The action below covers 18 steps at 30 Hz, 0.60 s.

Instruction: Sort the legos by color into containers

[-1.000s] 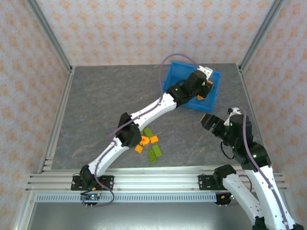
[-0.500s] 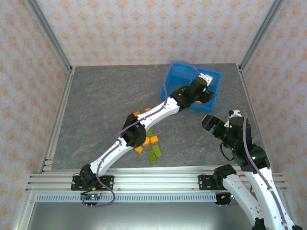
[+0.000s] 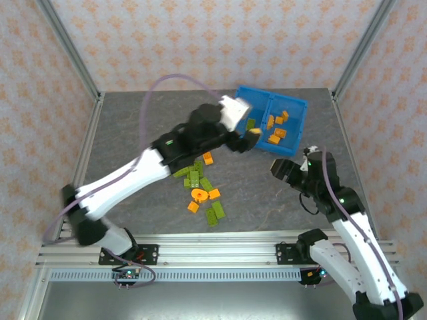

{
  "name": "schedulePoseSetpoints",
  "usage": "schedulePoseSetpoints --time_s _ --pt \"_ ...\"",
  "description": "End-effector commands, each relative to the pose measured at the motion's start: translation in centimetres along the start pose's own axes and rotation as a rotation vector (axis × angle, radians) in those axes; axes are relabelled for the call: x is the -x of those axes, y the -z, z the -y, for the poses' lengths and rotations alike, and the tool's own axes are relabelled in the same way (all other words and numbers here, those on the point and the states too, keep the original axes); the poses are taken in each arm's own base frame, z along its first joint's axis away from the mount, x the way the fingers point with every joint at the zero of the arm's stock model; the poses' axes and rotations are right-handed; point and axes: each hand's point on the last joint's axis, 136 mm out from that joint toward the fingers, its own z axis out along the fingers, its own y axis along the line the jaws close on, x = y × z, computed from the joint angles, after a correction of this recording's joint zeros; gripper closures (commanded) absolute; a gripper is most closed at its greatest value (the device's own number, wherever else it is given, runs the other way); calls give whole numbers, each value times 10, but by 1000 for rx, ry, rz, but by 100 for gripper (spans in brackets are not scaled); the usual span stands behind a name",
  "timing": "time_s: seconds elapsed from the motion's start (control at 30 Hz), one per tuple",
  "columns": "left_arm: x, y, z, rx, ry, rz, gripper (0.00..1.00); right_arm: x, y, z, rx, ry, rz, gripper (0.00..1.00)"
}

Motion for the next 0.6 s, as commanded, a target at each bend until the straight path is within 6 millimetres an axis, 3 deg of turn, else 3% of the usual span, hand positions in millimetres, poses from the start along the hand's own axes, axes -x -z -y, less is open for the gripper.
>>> schedulePoseSetpoints --time_s 0.0,0.17,0.3,0.43,0.57 --pt "-84 41 10 -96 -151 -207 4 -32 -19 -19 63 74 -149 19" --pt "-170 137 35 -351 -360 -330 0 -99 -45 -44 42 159 -363 23" --pt "-234 195 22 -395 -591 -431 0 -159 -56 -70 23 267 -497 29" --pt "-280 218 3 -364 -782 -462 0 -205 -70 -91 -9 367 -564 32" --pt "-296 216 7 -362 -792 -381 0 -227 -86 -104 -53 420 -585 37"
